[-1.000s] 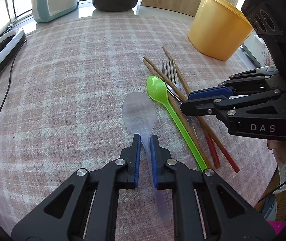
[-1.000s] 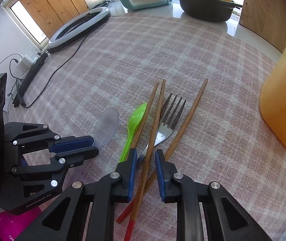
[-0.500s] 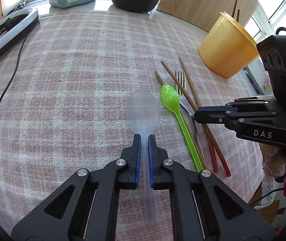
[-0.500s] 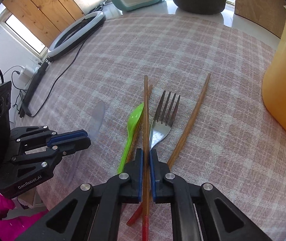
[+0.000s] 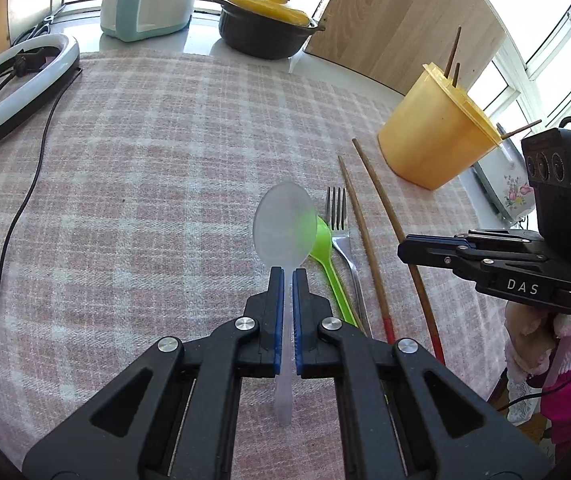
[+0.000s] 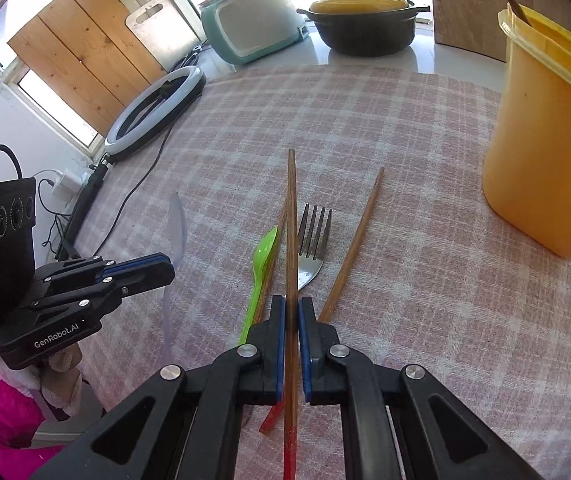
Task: Organize utensils
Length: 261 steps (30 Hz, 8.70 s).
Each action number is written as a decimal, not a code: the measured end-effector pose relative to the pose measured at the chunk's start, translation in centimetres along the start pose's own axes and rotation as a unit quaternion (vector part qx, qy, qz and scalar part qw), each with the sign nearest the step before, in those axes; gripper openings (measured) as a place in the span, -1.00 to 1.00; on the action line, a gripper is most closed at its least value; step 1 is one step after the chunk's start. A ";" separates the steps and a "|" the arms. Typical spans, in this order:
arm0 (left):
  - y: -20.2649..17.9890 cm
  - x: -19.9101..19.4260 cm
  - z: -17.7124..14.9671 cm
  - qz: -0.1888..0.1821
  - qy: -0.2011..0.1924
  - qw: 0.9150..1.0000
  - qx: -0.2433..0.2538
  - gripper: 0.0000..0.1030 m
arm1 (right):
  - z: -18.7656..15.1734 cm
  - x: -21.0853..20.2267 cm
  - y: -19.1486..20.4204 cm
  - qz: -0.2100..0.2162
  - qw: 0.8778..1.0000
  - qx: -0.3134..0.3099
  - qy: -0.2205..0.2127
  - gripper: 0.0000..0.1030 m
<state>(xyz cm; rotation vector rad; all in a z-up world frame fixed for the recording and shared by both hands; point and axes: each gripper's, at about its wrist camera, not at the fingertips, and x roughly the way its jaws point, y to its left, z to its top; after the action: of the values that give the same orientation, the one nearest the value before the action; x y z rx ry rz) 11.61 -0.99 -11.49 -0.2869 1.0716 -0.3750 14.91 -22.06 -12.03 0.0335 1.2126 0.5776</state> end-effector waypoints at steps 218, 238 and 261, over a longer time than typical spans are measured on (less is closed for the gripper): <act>-3.0 8.3 1.5 0.069 0.033 0.997 0.000 -0.60 | 3.0 3.2 -3.8 -0.075 0.995 0.066 -0.001 -0.31; -1.7 7.4 1.2 0.030 0.028 0.998 -0.037 -0.73 | 7.0 6.9 -3.1 -0.141 0.988 0.040 0.057 -0.78; -3.2 4.2 1.2 0.055 -0.014 0.998 -0.004 -0.77 | 5.0 2.9 -2.2 -0.090 0.996 0.024 0.017 -0.94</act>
<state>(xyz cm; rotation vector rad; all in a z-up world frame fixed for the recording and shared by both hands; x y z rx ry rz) 13.99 -5.59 -12.99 -0.2375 1.0570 -0.2675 20.93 -21.29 -13.43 -0.0450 1.2481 0.3929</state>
